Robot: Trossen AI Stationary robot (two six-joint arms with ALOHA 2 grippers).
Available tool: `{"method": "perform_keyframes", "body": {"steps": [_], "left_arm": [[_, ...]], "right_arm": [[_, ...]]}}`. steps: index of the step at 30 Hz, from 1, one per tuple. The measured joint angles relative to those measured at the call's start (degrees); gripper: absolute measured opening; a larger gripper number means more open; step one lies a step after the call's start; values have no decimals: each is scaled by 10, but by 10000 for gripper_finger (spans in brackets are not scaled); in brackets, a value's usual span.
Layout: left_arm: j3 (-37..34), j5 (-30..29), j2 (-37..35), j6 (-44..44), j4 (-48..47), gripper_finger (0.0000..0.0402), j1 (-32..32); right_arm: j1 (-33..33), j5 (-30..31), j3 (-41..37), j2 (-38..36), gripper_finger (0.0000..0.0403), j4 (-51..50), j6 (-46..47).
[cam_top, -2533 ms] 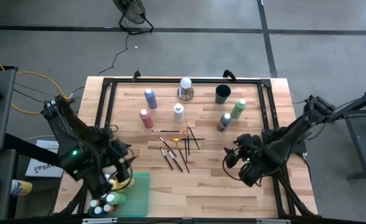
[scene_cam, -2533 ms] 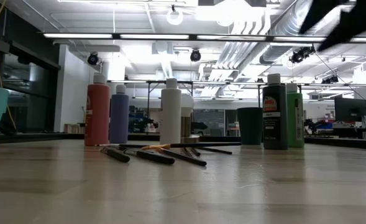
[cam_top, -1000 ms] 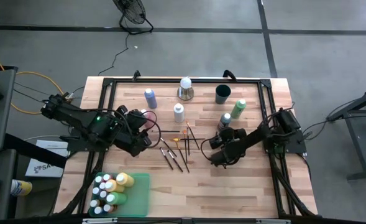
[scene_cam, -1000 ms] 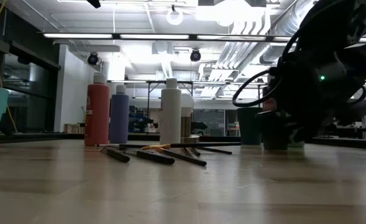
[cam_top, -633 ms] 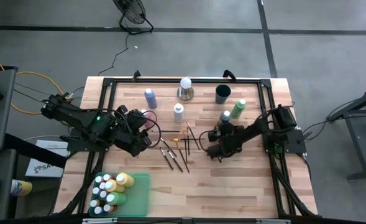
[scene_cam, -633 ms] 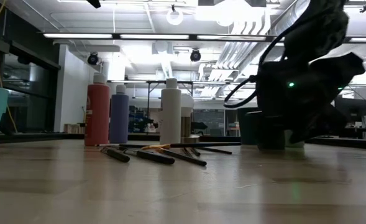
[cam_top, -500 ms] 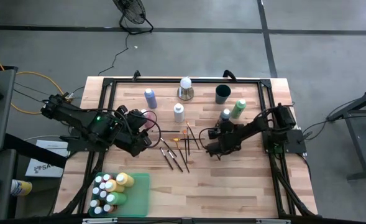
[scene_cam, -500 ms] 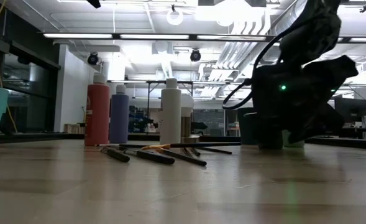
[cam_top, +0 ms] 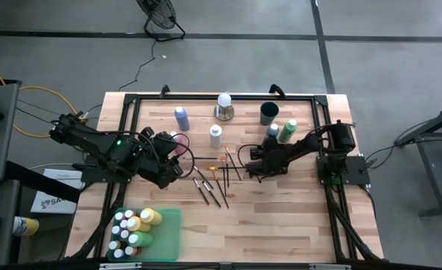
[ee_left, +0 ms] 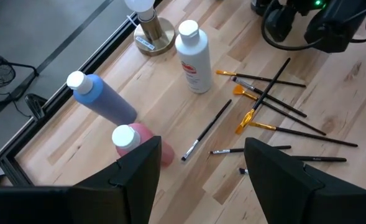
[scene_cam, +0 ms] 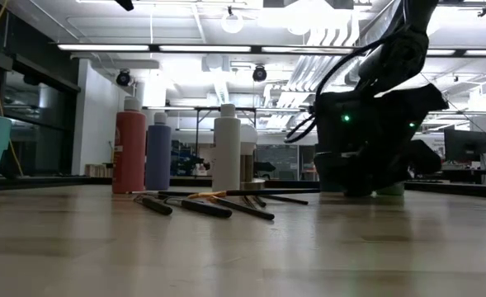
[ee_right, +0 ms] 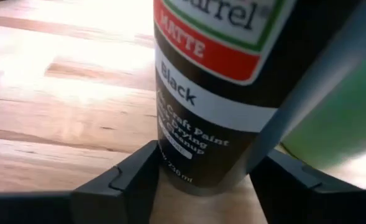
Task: Pick & Place Paint Supplies
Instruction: Put the green paint bottle into the green bin
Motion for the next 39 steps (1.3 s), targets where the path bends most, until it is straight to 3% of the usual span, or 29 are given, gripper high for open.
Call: {"method": "perform_keyframes", "body": {"steps": [5, 12, 27, 39], "left_arm": [[0, 0, 0, 0, 0, 225, -1], [0, 6, 0, 13, 0, 225, -1], [0, 26, 0, 21, 0, 225, -1], [0, 31, 0, 60, 2, 225, -1]], "right_arm": [[7, -9, 1, -1, 187, 43, -54], [45, -26, 1, -2, 195, 83, -99], [199, -50, 0, -26, 185, 106, -79], [213, -108, -1, -70, 180, 143, -127]]}}
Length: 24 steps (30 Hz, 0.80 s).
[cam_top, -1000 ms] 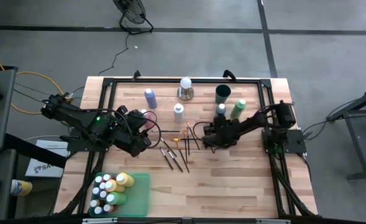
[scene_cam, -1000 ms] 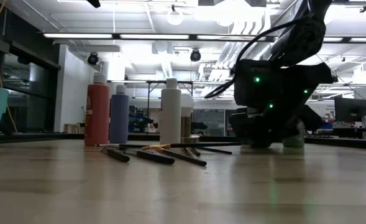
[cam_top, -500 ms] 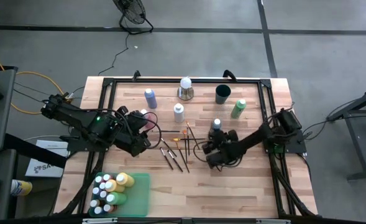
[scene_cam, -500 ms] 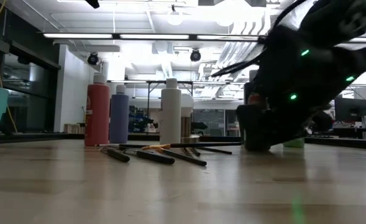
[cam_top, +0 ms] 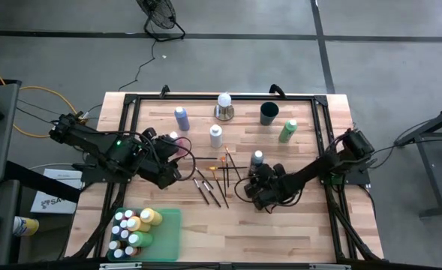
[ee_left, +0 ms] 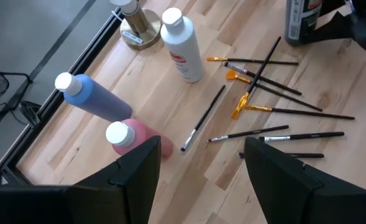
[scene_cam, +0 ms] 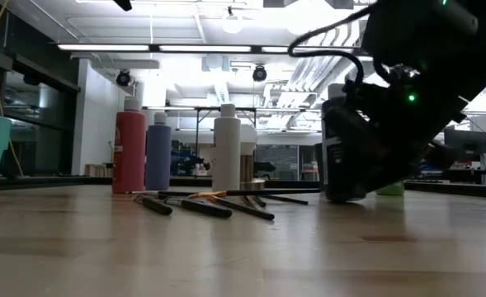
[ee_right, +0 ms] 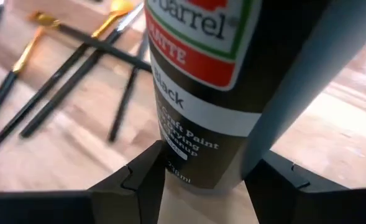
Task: Pick & Place Paint Supplies
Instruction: Put the green paint bottle into the green bin
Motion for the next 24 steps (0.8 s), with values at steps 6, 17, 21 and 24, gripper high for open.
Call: {"method": "perform_keyframes", "body": {"steps": [6, 17, 21, 24], "left_arm": [[0, 17, 0, 56, 14, 225, 0], [0, 29, 0, 187, 134, 225, 1], [0, 52, 0, 282, 239, 225, 19], [0, 105, 0, 322, 304, 225, 55]], "right_arm": [[0, -19, 0, -27, 160, 40, -63], [-1, -40, 0, -181, 155, 92, -263], [-4, -88, 5, -220, 154, 145, -343], [-5, -105, 38, -224, 155, 136, -390]]}}
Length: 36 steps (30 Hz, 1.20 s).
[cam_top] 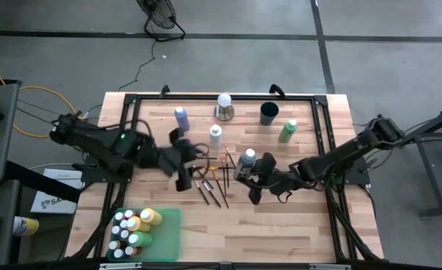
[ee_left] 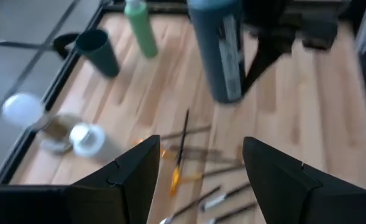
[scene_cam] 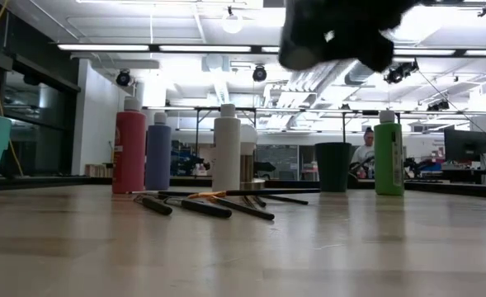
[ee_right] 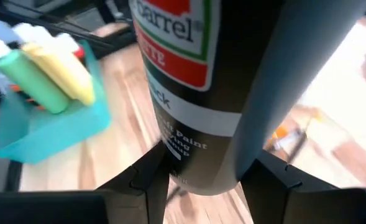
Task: Pick & Place Paint Supplies
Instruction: Put the green paint bottle into the green bin
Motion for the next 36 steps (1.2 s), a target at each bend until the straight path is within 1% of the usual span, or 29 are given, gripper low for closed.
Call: {"method": "perform_keyframes", "body": {"steps": [4, 7, 10, 12, 18, 21, 24, 26, 28, 30, 33, 36], "left_arm": [[0, 56, 0, 36, 55, 225, 46], [0, 111, 0, 61, 83, 225, 74], [3, 175, 0, 77, 97, 225, 93], [10, 201, 1, 85, 100, 225, 101], [16, 219, 1, 98, 121, 225, 120], [29, 241, 1, 98, 105, 225, 130], [43, 251, 13, 99, 103, 225, 134], [48, 252, 19, 99, 80, 225, 134], [56, 255, 23, 103, 72, 225, 133], [64, 255, 21, 103, 26, 225, 133], [75, 272, 21, 99, -12, 225, 133], [75, 303, 22, 98, -17, 225, 133]], "right_arm": [[-4, -4, 51, 9, 155, -5, -52], [-10, -4, 75, 13, 155, -21, -83], [-17, -8, 86, 14, 156, -39, -95], [-25, -19, 89, 14, 156, -42, -95], [-35, -49, 89, 15, 156, -45, -95], [-38, -62, 101, 37, 156, -45, -100], [-43, -95, 140, 83, 156, -53, -111], [-49, -119, 175, 116, 156, -63, -120], [-53, -126, 208, 143, 156, -80, -128], [-57, -128, 232, 162, 156, -97, -137], [-65, -142, 250, 175, 156, -109, -140], [-72, -155, 253, 177, 156, -105, -140]]}}
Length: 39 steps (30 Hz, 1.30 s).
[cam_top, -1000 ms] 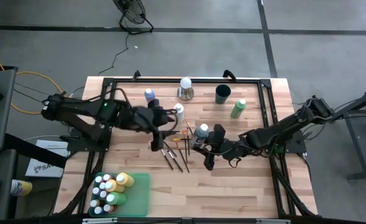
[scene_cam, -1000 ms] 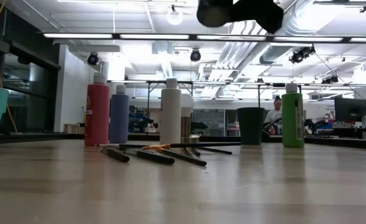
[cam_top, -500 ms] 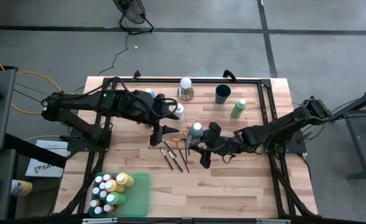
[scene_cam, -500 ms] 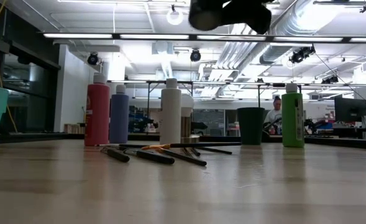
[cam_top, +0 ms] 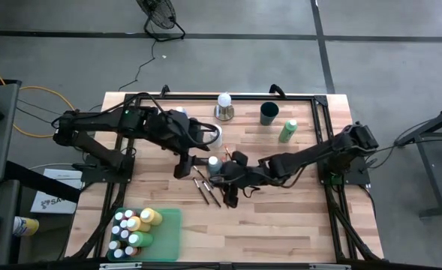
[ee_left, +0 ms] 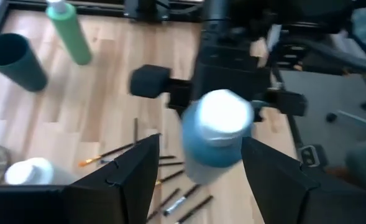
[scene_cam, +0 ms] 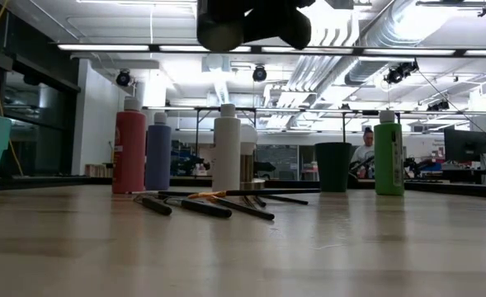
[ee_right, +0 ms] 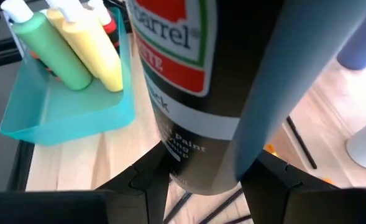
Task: Pick & Place Paint Supplies
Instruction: Put the green paint bottle into the green bin
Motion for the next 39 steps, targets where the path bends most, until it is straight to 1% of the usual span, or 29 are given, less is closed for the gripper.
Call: {"method": "perform_keyframes", "body": {"steps": [4, 10, 20, 22, 24, 27, 30, 32, 39], "left_arm": [[0, 31, 0, 0, -1, 225, 0], [0, 35, 9, -2, -1, 225, 0], [0, 11, 25, -2, 11, 225, 0], [1, 2, 31, 1, 56, 225, 0], [-1, -4, 41, 1, 50, 225, 0], [-1, -5, 43, 5, 67, 225, 0], [0, 11, 49, 5, 52, 225, 0], [-2, 11, 52, 5, 29, 225, 0], [-1, 14, 41, 5, 3, 221, 0]], "right_arm": [[-10, -2, 0, 0, 156, 2, 4], [-15, -12, -1, 6, 156, 5, 7], [-15, -11, -1, 21, 156, 22, 22], [-15, -24, -1, 24, 156, 29, 14], [-16, -21, -1, 24, 156, 24, 13], [-16, -18, 0, 24, 156, 35, 13], [-16, -17, 0, 23, 156, 31, 16], [-16, -19, 0, 23, 156, 30, 18], [-15, -18, 0, 23, 156, 19, 20]]}}
